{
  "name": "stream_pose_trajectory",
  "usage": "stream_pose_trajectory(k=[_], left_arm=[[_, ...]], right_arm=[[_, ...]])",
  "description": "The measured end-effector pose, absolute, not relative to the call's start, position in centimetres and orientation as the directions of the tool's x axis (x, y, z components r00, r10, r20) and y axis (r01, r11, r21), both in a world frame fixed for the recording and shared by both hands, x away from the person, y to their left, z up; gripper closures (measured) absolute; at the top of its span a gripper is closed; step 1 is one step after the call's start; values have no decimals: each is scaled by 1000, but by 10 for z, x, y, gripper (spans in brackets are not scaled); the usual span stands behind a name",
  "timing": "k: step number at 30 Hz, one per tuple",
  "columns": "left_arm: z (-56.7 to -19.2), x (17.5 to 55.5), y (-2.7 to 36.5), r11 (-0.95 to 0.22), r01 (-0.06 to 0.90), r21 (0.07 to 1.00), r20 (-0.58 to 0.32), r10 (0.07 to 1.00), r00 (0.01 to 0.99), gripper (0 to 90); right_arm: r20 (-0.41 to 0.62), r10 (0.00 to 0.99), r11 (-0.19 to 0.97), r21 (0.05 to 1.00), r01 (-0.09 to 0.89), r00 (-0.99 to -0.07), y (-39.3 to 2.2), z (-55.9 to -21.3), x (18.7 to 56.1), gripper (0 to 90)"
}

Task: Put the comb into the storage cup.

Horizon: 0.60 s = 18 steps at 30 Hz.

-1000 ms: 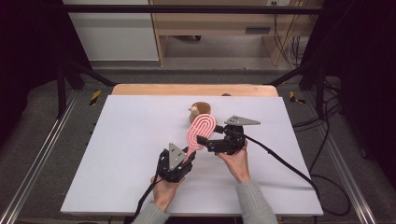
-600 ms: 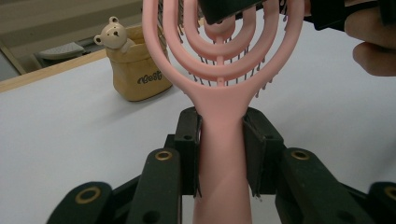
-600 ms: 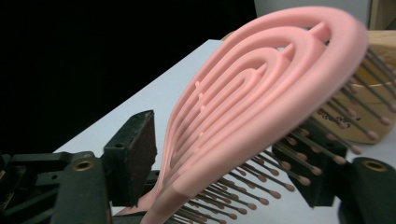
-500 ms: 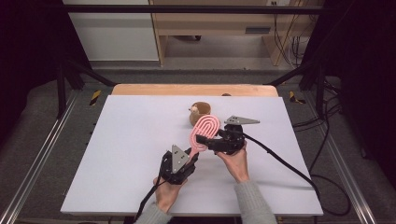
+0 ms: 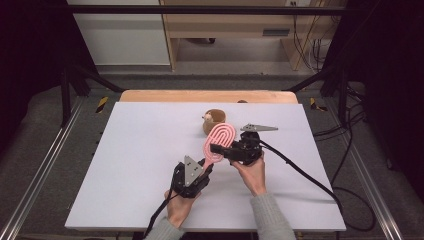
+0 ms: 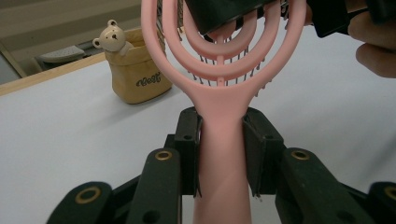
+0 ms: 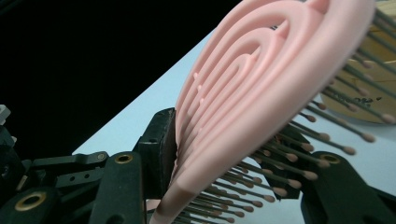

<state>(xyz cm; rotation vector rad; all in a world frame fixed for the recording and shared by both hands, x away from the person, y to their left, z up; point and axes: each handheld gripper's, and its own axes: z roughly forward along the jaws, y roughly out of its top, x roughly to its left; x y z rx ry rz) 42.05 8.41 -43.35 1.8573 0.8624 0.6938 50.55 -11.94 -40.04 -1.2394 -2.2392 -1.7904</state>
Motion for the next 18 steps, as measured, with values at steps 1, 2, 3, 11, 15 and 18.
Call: stream_pose_trajectory(k=[1, 2, 3, 11, 15, 18], left_arm=[[-434, 421, 84, -310, 268, 912, 98, 800, 592, 690], [-434, 421, 84, -311, 269, 912, 98, 799, 593, 690], [-434, 421, 84, -311, 268, 912, 98, 800, 592, 690], [-435, 421, 84, -315, 262, 912, 109, 802, 587, 690], [-436, 422, 84, -314, 261, 913, 108, 803, 586, 690], [-436, 422, 84, -313, 262, 913, 106, 802, 588, 690]], right_arm=[[469, 557, 29, 813, 581, -685, -119, -401, 505, 515], [470, 558, 29, 813, 582, -684, -119, -401, 505, 519], [469, 558, 29, 813, 581, -685, -119, -401, 505, 524], [491, 540, 23, 803, 595, -684, -119, -400, 504, 573], [503, 524, 17, 800, 599, -687, -118, -400, 503, 598], [507, 517, 16, 800, 600, -689, -118, -400, 503, 610]])
